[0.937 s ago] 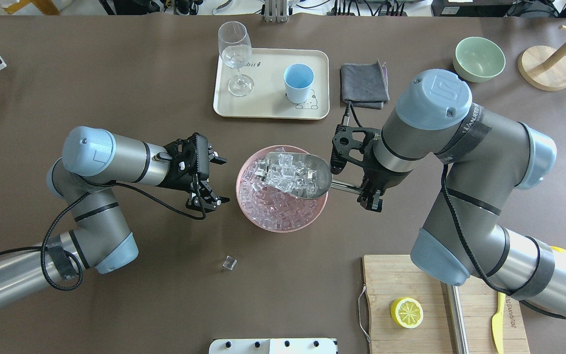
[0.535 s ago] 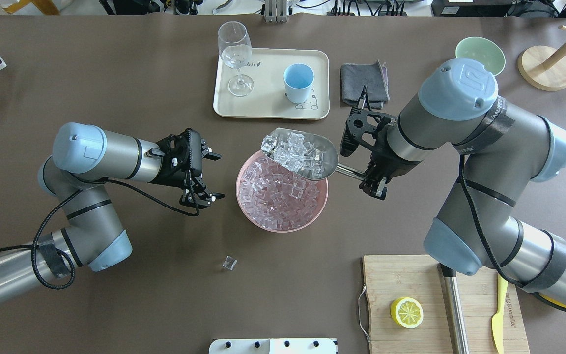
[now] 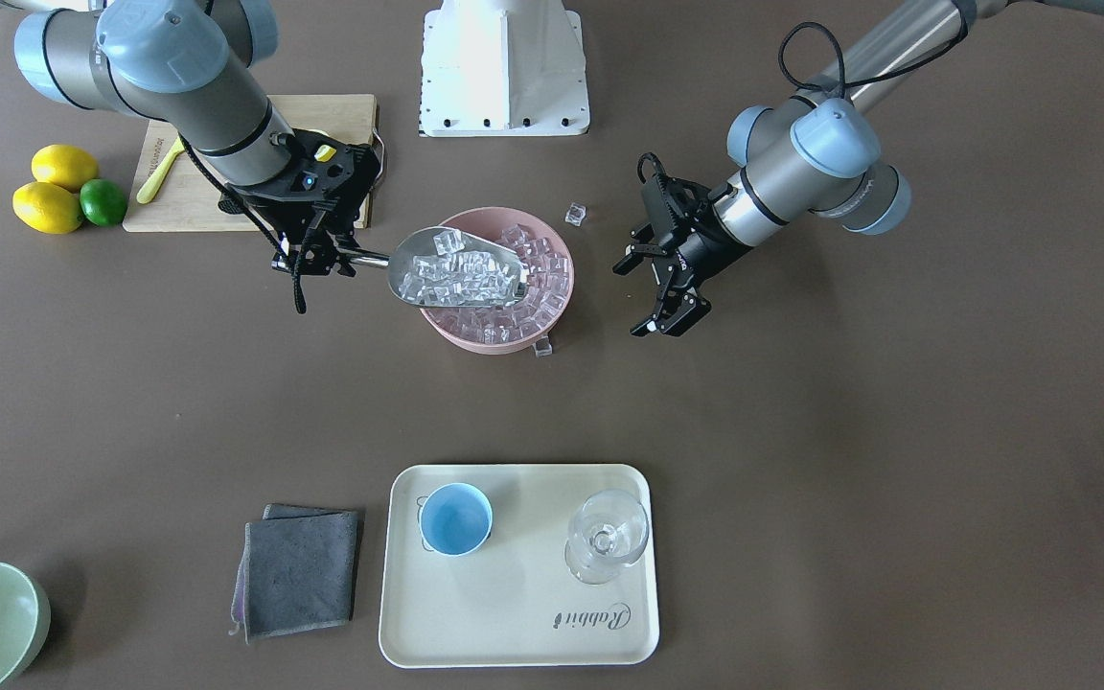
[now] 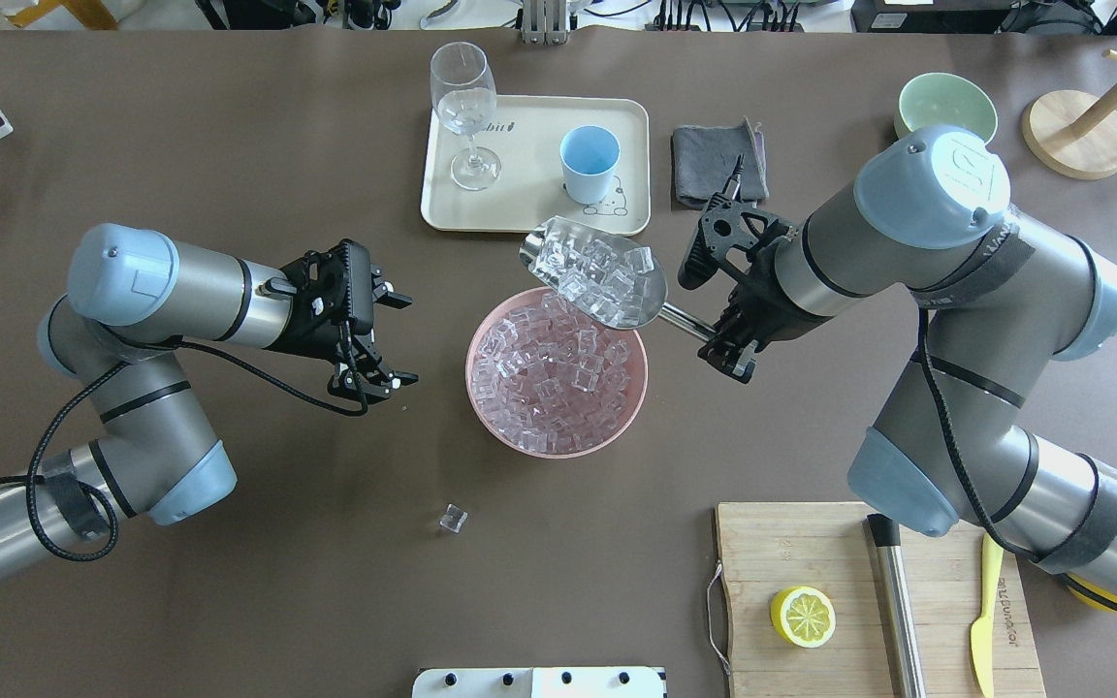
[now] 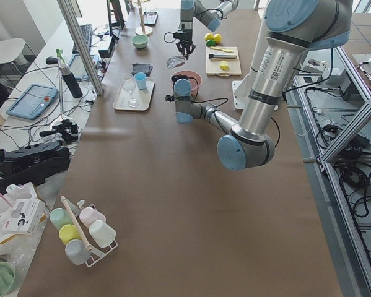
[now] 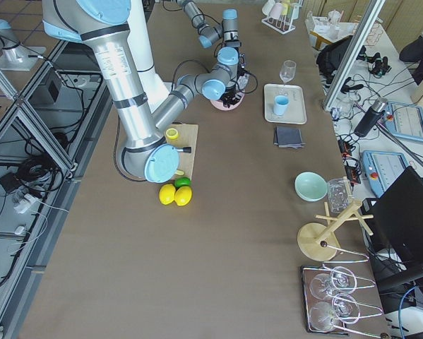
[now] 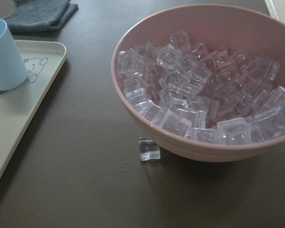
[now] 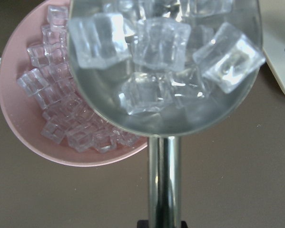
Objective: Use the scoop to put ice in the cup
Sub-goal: 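Carry the scoop over the light-blue cup with the right gripper while the left arm withdraws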
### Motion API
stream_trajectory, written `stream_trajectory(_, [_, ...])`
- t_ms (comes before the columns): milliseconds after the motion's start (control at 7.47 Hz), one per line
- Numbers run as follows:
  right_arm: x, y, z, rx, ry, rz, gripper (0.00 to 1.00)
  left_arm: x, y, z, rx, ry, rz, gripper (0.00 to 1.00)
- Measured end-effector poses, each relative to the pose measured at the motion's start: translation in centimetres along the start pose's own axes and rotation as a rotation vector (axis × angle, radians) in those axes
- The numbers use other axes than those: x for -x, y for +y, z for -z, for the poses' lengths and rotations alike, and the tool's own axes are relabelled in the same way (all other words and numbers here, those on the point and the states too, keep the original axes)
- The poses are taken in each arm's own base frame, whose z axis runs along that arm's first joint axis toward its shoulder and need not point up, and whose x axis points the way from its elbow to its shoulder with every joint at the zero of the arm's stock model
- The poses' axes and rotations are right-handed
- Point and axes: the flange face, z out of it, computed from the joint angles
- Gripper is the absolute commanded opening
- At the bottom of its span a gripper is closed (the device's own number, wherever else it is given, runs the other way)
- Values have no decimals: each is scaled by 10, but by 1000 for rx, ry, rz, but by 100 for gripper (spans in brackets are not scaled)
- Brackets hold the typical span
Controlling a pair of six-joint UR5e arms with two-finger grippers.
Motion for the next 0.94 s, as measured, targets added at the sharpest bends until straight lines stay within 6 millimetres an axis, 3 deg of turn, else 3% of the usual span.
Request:
stream_trajectory(401, [-17, -3, 11, 59, -17, -101, 0, 9, 7, 10, 23, 36, 21, 98])
stream_trajectory(937, [-35, -34, 48, 278, -58, -324, 0, 25, 20, 25, 39, 11, 37, 98])
